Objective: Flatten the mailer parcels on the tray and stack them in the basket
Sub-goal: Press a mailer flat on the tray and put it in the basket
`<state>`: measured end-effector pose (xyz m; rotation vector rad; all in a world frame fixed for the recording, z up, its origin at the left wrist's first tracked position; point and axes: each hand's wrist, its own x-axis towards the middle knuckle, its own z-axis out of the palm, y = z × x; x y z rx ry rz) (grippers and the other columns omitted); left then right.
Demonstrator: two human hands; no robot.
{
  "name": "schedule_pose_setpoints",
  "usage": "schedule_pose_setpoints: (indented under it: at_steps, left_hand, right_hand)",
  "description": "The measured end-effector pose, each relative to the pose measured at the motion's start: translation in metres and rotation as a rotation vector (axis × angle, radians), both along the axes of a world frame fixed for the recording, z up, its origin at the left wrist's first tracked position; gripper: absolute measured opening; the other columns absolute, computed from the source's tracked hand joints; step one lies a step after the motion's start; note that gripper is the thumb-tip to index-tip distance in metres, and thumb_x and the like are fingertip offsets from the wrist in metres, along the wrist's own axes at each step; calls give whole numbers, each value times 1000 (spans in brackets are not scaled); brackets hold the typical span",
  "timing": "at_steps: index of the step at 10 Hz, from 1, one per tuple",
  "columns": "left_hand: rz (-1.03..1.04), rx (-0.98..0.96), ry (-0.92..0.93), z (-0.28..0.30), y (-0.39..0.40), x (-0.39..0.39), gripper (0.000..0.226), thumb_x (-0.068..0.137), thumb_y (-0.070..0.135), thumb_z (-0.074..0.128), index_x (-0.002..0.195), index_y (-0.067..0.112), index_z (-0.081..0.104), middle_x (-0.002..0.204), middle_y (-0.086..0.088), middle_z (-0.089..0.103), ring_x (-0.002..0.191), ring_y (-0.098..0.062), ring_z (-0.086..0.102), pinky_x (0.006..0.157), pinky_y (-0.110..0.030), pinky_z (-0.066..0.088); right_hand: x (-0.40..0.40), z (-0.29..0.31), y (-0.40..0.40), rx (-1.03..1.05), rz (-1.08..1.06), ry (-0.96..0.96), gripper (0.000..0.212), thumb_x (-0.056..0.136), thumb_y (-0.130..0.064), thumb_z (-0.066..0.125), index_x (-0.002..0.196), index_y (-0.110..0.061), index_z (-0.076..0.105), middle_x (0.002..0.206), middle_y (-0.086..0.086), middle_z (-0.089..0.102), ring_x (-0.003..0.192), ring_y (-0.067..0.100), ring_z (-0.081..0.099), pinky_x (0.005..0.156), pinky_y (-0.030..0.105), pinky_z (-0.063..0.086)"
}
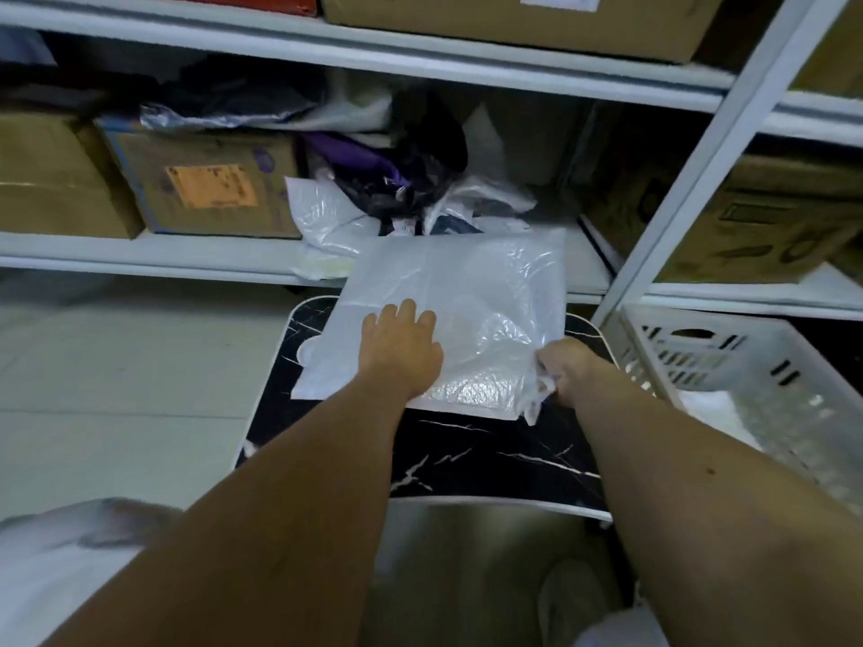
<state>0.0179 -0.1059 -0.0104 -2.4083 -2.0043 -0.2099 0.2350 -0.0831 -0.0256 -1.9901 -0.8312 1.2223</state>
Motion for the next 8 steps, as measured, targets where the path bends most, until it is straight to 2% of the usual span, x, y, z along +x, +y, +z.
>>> schedule_pose_setpoints:
  at_steps: [1, 2, 3, 4, 5, 6, 7, 8]
  left_hand:
    - [-23, -144, 24, -21, -6, 9, 44, 96, 40, 31, 134, 19, 39, 140, -8, 35, 124, -29, 39, 102, -46, 33]
    - [4, -244, 42, -37, -12, 15, 42, 96, 42, 31, 130, 20, 39, 133, -6, 38, 120, -28, 42, 98, -46, 35]
    - [43, -289, 24, -45, -18, 23, 43, 97, 44, 31, 131, 18, 38, 127, -7, 42, 116, -29, 47, 94, -43, 38]
    - [46, -242, 65, -53, -21, 30, 46, 98, 44, 32, 133, 16, 39, 128, -9, 44, 118, -28, 46, 95, -41, 39]
    - [70, -175, 105, -68, -23, 38, 57, 98, 49, 25, 148, 21, 21, 152, -15, 22, 139, -34, 25, 109, -50, 26]
    - [30, -136, 102, -83, -32, 55, 65, 96, 57, 12, 150, 28, -10, 158, -11, -14, 145, -38, -9, 114, -61, 7]
    - [-20, -172, 142, -103, -51, 65, 70, 95, 59, 13, 147, 29, -22, 155, -10, -28, 143, -39, -19, 112, -64, 2]
    - [-13, -231, 108, -123, -60, 62, 64, 95, 56, 6, 147, 31, -23, 154, -7, -30, 143, -36, -21, 112, -64, 0]
  right_hand:
    - [2, -4, -16, -122, 16, -35, 22, 97, -1, 42, 78, -14, 43, 81, 6, 46, 66, 20, 48, 56, 23, 48]
    - [16, -19, -26, -223, 275, -349, 20, 99, -5, 43, 114, -3, 56, 108, 17, 60, 81, 24, 55, 51, 18, 41]
    - [26, -39, -28, -249, 217, -417, 43, 92, -9, 54, 133, 2, 47, 131, 21, 54, 116, 34, 56, 78, 31, 50]
    - [25, -46, -38, -337, 208, -883, 56, 94, -25, 50, 142, -4, 30, 143, 20, 40, 131, 36, 40, 103, 48, 40]
    - [4, -45, -48, 12, 268, -1179, 59, 99, -46, 30, 150, -19, 21, 155, 13, 24, 144, 31, 20, 113, 59, 20]
    - [-23, -63, -65, 310, 556, -1167, 57, 100, -52, 20, 153, -33, 10, 163, 3, 2, 149, 26, -4, 114, 60, -3]
    - [-30, -97, -89, 253, 704, -1147, 62, 98, -57, 25, 152, -36, 2, 163, 3, -8, 148, 29, -14, 112, 63, -5]
    - [-22, -123, -101, 163, 733, -1144, 58, 98, -58, 4, 150, -38, -13, 161, 0, -17, 142, 28, -26, 112, 66, -4]
